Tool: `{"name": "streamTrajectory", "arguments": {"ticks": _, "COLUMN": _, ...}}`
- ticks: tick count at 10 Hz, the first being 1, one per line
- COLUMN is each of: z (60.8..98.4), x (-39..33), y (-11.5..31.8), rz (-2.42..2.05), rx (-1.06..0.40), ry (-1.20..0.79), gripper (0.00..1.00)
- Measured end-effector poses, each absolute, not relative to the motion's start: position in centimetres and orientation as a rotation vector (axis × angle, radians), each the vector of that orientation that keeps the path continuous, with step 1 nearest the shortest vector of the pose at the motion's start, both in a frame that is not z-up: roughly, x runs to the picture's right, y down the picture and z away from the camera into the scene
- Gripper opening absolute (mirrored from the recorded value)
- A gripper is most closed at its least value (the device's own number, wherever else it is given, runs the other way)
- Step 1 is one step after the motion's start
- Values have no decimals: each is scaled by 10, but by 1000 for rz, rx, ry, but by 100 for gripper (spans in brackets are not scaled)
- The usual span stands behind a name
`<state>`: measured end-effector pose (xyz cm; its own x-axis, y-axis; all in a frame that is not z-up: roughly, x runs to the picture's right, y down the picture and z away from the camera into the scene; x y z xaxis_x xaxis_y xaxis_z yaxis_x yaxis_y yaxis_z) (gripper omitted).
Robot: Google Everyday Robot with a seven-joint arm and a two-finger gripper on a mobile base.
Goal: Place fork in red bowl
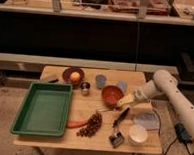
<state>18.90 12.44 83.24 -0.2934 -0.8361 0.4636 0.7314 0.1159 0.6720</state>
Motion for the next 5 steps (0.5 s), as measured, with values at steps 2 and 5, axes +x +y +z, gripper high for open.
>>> {"name": "streamTrajectory", "arguments": {"ticks": 2, "z": 836, "x": 181, "y": 127, "rz": -1552, "rx": 162, "ry": -1068, "gripper": 72}}
{"name": "streamTrajectory", "arguments": {"ticks": 5, "z": 845, "x": 174, "y": 133, "rz": -1551, "rx": 159, "ry": -1071, "gripper": 72}}
